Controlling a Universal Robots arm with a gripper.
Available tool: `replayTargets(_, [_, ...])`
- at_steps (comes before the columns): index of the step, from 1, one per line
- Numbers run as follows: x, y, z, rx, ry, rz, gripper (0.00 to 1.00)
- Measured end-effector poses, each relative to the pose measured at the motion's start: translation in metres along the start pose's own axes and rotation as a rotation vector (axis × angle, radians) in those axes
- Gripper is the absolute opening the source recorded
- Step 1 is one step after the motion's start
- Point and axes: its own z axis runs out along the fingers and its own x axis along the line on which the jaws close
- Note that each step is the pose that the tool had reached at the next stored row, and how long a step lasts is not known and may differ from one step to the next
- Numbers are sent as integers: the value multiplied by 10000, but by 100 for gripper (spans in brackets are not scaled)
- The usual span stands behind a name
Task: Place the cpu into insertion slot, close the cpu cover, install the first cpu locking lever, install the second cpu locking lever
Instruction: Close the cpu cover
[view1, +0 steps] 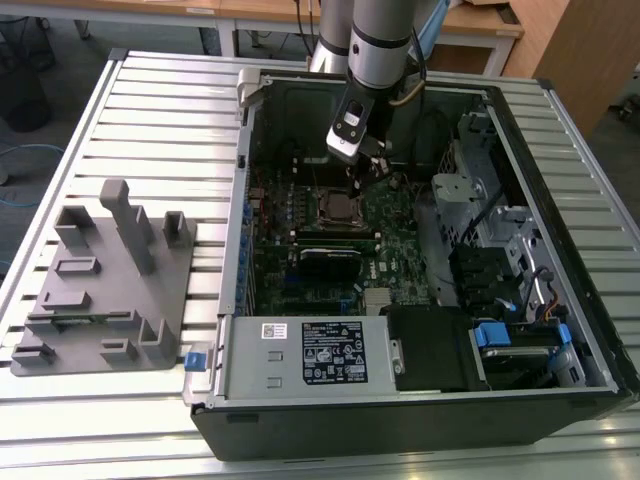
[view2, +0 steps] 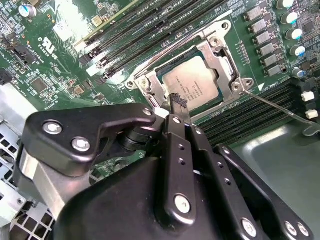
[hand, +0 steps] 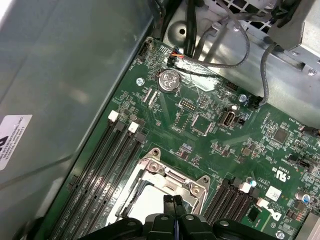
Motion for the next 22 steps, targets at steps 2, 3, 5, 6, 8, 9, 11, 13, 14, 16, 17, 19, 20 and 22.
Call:
replayTargets(2, [0, 0, 0, -1, -1, -70, 11])
replayTargets(3, [0, 0, 0, -4, -1, -159, 11])
replayTargets(5, [0, 0, 0, -9, -2, -336, 11])
replayTargets(6, [0, 0, 0, -10, -2, -366, 11])
replayTargets(8, [0, 0, 0, -10, -3, -375, 11])
replayTargets(9, [0, 0, 0, -10, -3, -380, 11])
replayTargets(11, [0, 0, 0, -9, -3, -380, 11])
replayTargets(13, [0, 0, 0, -10, -3, -381, 11])
replayTargets(14, [0, 0, 0, -12, -4, -380, 11])
replayTargets(16, [1, -2, 0, -16, -6, -380, 11])
replayTargets(17, [2, -4, 0, -19, -8, -378, 11])
replayTargets(19, [4, -8, 1, -26, -15, -382, 11])
replayTargets(20, [5, -10, 1, -30, -16, -395, 11])
replayTargets(22, [5, -10, 2, -35, -17, -536, 11])
